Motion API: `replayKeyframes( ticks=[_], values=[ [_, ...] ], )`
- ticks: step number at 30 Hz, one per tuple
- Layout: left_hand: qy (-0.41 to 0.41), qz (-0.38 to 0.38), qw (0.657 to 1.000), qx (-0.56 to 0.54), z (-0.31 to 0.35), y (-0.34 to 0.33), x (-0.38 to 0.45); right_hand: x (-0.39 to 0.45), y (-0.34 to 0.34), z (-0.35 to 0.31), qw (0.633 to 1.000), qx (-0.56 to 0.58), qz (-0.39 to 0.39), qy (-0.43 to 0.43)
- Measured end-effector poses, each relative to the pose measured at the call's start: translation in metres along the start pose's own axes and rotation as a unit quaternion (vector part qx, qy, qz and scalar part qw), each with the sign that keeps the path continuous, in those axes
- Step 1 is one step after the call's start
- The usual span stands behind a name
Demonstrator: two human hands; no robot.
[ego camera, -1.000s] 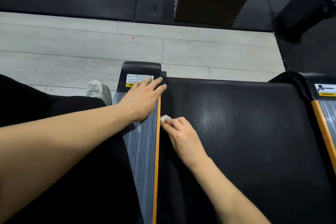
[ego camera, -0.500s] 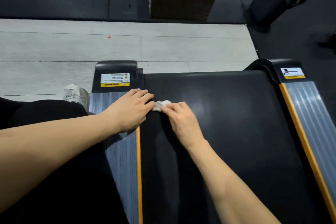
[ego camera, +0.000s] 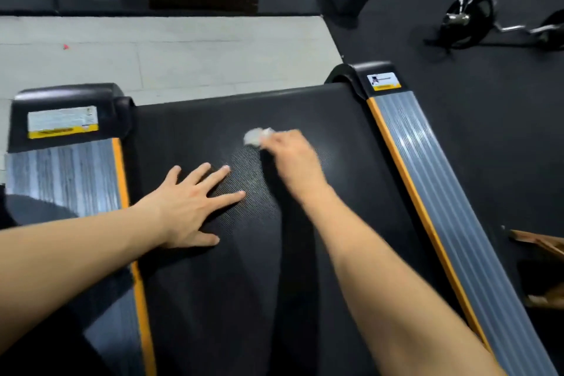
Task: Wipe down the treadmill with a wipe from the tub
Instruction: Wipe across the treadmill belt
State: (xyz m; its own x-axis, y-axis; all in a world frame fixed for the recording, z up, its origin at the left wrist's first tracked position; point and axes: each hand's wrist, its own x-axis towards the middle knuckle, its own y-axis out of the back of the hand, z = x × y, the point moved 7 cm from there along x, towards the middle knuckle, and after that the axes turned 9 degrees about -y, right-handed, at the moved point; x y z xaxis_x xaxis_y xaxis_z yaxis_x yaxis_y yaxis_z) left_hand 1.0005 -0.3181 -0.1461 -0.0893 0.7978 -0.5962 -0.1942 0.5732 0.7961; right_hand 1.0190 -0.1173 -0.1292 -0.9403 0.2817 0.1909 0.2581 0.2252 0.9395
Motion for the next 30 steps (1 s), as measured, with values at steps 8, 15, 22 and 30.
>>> replayKeyframes(
  ticks=[8, 15, 22, 30],
  values=[
    [0.012, -0.022, 1.0, 0.009, 0.002, -0.011, 0.004, -0.001, 0.029, 0.098, 0.952, -0.009, 0.059, -0.3],
    [0.012, -0.013, 1.0, 0.007, 0.0, -0.012, 0.003, -0.023, 0.007, 0.012, 0.994, 0.092, 0.035, -0.057],
    [0.009, 0.005, 1.0, -0.004, -0.001, -0.013, -0.001, -0.088, 0.05, 0.163, 0.908, -0.07, 0.069, -0.407],
    [0.017, 0.019, 0.999, -0.032, -0.001, -0.004, -0.017, -0.114, -0.02, -0.075, 0.977, 0.091, 0.075, -0.177]
  ],
)
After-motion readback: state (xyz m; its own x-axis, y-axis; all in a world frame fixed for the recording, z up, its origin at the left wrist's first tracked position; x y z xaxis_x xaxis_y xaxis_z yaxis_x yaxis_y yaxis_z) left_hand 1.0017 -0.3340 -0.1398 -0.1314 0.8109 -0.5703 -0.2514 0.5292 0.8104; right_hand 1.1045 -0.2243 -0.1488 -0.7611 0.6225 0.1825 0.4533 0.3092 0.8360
